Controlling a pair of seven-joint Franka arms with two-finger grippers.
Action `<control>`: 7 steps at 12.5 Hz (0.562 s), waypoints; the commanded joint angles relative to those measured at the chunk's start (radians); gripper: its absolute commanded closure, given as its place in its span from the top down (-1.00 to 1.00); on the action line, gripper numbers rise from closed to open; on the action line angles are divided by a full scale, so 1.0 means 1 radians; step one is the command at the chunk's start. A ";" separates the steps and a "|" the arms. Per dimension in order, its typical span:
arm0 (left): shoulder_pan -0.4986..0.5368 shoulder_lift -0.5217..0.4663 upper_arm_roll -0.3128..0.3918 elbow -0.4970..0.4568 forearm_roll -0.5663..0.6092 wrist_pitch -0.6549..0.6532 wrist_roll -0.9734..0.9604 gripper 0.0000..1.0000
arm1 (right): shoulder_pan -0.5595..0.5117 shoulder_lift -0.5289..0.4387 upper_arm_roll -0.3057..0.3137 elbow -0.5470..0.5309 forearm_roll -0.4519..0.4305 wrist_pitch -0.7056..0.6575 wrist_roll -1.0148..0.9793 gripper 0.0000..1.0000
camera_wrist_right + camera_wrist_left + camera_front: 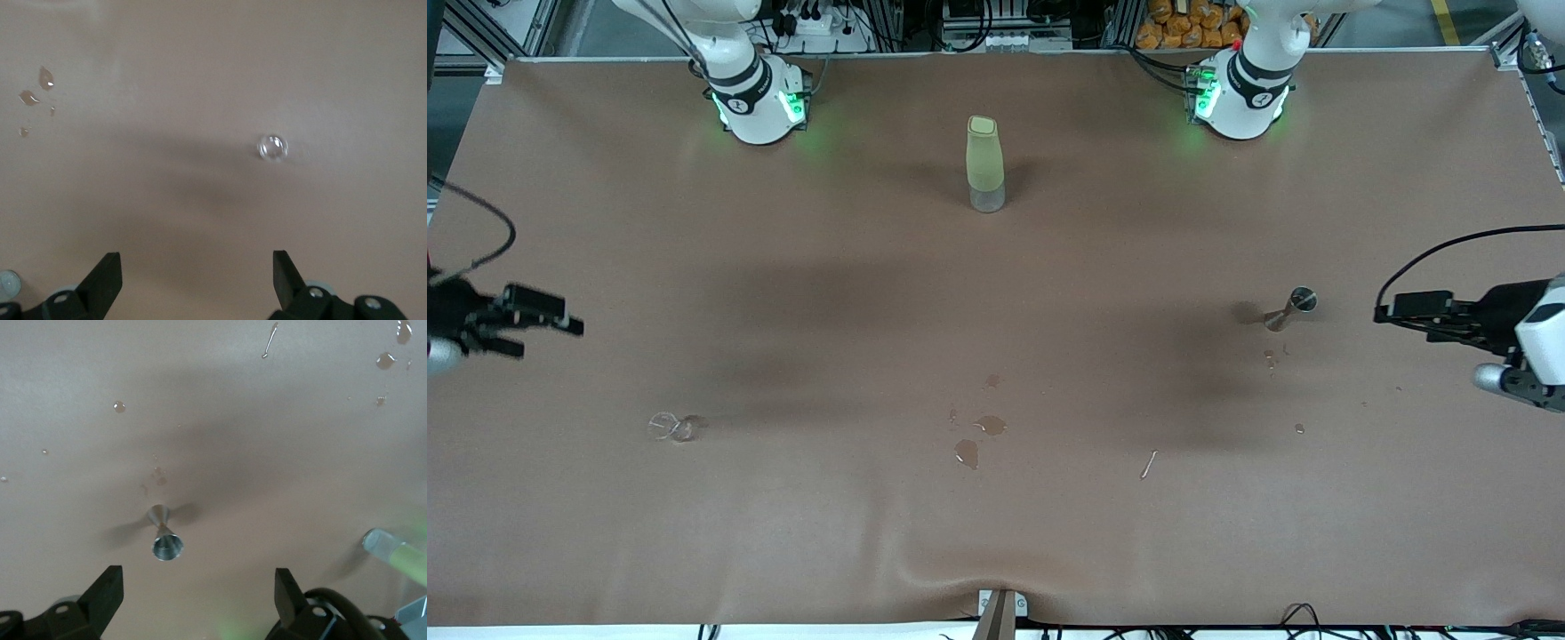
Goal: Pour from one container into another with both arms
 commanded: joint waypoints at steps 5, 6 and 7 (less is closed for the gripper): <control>-0.045 -0.117 -0.128 -0.069 0.051 0.001 -0.353 1.00 | -0.021 -0.163 0.116 -0.082 -0.167 -0.158 0.248 1.00; -0.024 -0.139 -0.188 -0.083 0.092 0.003 -0.407 1.00 | -0.021 -0.177 0.116 -0.085 -0.173 -0.158 0.248 1.00; -0.015 -0.174 -0.235 -0.136 0.153 0.021 -0.436 1.00 | -0.020 -0.191 0.114 -0.083 -0.194 -0.151 0.239 1.00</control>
